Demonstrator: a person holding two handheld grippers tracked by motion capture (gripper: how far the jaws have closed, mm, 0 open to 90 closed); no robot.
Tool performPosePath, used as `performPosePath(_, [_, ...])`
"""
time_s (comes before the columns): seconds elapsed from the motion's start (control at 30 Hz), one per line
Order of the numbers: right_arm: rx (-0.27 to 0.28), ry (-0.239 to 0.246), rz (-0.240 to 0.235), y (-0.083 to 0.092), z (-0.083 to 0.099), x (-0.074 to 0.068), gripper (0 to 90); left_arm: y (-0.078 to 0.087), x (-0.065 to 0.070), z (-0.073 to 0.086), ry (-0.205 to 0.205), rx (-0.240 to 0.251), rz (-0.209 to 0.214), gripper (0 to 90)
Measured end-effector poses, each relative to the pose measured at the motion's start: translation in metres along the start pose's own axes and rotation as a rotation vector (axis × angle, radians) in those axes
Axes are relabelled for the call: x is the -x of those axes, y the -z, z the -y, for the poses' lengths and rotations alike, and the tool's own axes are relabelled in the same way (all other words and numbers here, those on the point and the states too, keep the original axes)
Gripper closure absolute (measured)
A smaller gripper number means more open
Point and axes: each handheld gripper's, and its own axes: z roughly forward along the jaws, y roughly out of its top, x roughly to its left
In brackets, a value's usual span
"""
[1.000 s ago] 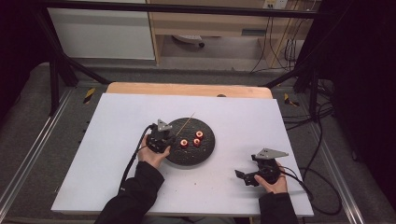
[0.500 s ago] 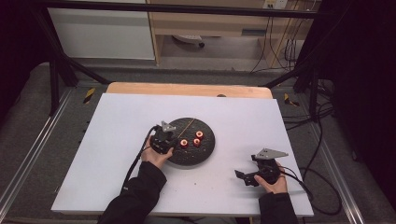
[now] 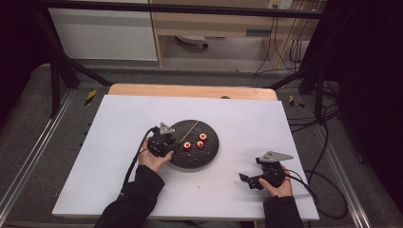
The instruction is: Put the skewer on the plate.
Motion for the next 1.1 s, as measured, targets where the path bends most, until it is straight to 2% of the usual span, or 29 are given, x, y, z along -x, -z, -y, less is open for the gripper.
performPosePath(0.23, [0.001,0.002,0.002,0.000,0.000,0.000,1.4,0.023,-0.005,0.010,-0.053,0.011,0.025,46.2])
performPosePath(0.3, [0.001,-0.001,0.000,0.000,0.000,0.000,1.4,0.029,-0.008,0.014,-0.049,0.013,0.046,40.9])
performPosePath(0.6, [-0.001,-0.001,-0.003,0.000,0.000,0.000,1.2,0.052,-0.027,0.045,-0.069,0.005,0.058,18.9])
performPosePath(0.87, [-0.008,-0.001,-0.008,0.000,0.001,-0.001,0.7,0.074,-0.041,0.081,-0.047,0.037,0.064,9.1])
performPosePath(1.03, [-0.014,-0.002,-0.011,0.000,0.001,-0.002,0.5,0.080,-0.045,0.103,-0.035,0.041,0.040,5.2])
performPosePath(1.1, [-0.017,-0.004,-0.017,0.000,0.002,-0.002,0.5,0.082,-0.047,0.110,-0.023,0.043,0.047,5.0])
